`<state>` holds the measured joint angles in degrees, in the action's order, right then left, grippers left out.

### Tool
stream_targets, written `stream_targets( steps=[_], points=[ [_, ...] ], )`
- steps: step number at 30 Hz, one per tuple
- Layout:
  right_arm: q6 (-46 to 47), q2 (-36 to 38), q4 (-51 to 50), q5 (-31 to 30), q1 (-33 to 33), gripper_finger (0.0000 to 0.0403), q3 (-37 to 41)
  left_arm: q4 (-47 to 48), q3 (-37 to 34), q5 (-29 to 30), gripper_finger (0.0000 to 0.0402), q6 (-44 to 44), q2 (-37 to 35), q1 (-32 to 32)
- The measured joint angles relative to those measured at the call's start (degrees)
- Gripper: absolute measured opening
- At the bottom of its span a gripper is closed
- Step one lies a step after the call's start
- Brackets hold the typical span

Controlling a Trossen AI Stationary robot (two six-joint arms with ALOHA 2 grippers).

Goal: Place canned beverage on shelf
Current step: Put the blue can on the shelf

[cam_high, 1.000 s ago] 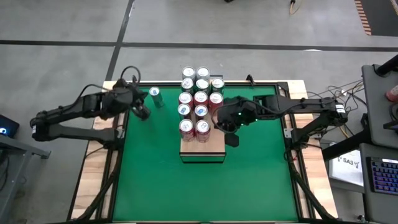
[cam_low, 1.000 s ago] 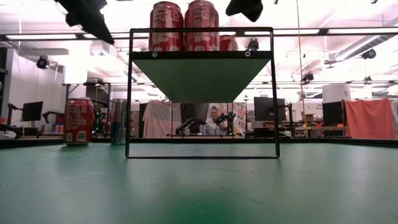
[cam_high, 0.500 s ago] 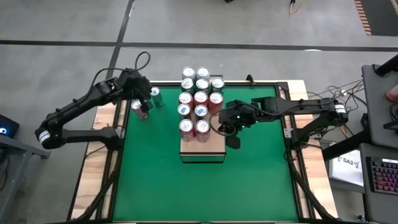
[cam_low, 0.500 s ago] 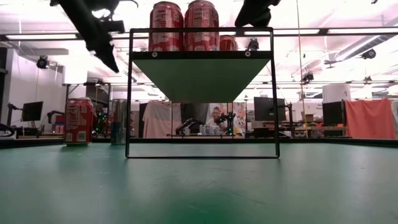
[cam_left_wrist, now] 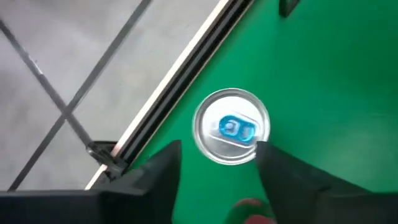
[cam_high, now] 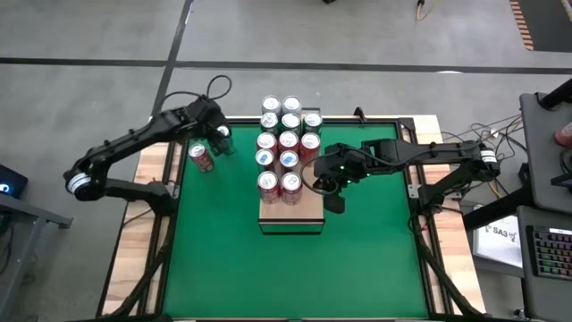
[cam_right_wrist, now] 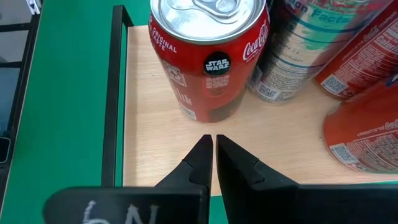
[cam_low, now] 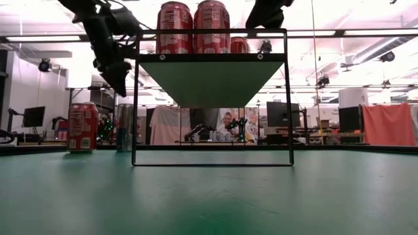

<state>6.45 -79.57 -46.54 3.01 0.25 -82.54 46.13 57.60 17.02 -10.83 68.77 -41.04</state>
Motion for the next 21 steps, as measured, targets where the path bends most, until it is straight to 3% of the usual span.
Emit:
stream_targets(
  steps=[4,8,16,21],
  points=[
    [0.0,0.0,0.1,0.0,0.0,0.0013,0.0,-0.3,0.2,-2.2,0.0244,0.5,1.1,-0.1],
    [0.1,0.0,0.1,0.0,0.0,0.0013,0.0,-1.0,0.2,-5.6,0.0277,1.4,2.2,-0.1],
    [1.9,0.0,0.2,0.0,0.0,0.0013,0.0,-2.7,0.2,0.3,0.0288,2.6,3.4,-0.3],
    [3.2,0.0,0.2,0.0,0.0,0.0013,0.0,-4.1,0.2,0.1,0.0288,1.8,3.5,-0.4]
  ],
)
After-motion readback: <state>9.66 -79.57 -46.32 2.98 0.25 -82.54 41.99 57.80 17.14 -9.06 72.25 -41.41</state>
